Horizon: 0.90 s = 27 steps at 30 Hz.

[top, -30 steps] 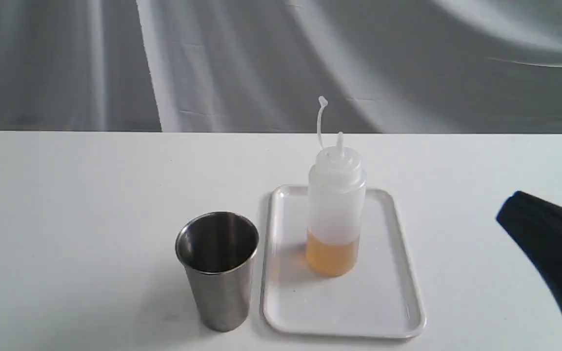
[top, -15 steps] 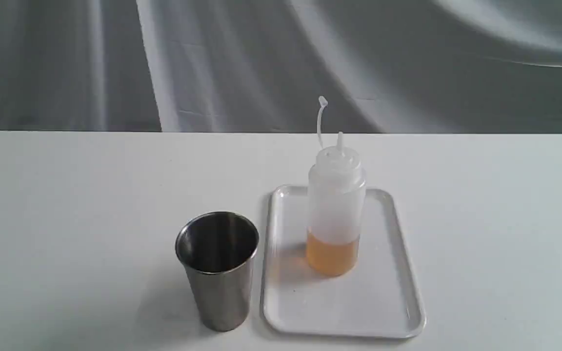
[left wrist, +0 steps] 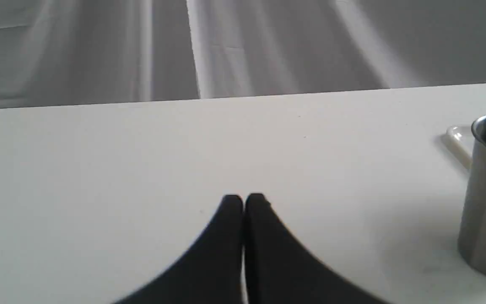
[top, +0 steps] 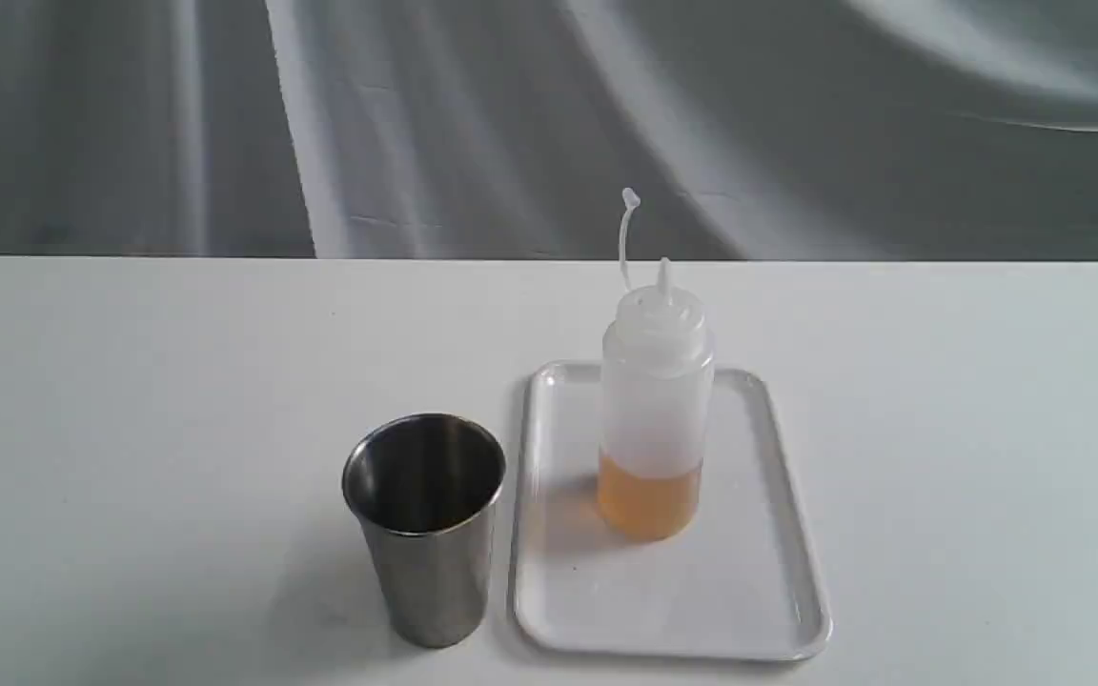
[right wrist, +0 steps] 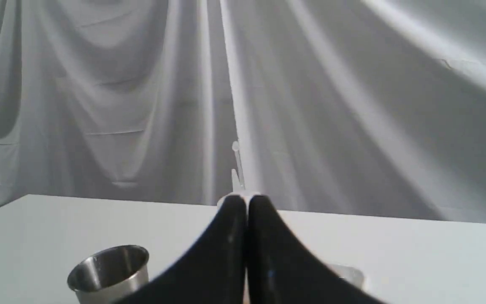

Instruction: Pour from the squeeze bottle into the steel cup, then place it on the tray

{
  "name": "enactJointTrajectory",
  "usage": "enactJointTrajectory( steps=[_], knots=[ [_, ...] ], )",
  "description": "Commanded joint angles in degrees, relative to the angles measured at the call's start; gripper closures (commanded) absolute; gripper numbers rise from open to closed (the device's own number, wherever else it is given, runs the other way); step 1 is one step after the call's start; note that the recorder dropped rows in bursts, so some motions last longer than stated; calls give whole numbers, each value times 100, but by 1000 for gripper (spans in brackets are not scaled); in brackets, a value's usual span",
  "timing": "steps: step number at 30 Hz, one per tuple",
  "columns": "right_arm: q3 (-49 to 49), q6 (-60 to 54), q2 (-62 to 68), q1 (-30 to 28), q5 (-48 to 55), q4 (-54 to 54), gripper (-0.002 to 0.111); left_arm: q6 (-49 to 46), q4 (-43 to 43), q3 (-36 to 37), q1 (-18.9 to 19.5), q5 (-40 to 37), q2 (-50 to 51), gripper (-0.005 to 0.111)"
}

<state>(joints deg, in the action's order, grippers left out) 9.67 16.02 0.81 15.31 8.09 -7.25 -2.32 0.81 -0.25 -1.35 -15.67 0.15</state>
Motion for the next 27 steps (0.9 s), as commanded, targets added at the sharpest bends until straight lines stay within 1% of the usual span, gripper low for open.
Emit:
enactJointTrajectory(
  steps=[1, 8, 15, 21, 27],
  knots=[
    [82, -10, -49, 18, 32, 47, 108, 31, 6, 25, 9, 43, -15, 107],
    [82, 8, -49, 18, 40, 215, 108, 31, 6, 25, 9, 43, -15, 107],
    [82, 8, -49, 18, 769, 215, 108, 15, 6, 25, 9, 43, -15, 107],
    [13, 8, -81, 7, 800, 215, 108, 28, 6, 25, 9, 43, -15, 107],
    [-371, -7, -81, -372, 789, 148, 108, 28, 6, 25, 9, 43, -15, 107]
  ],
)
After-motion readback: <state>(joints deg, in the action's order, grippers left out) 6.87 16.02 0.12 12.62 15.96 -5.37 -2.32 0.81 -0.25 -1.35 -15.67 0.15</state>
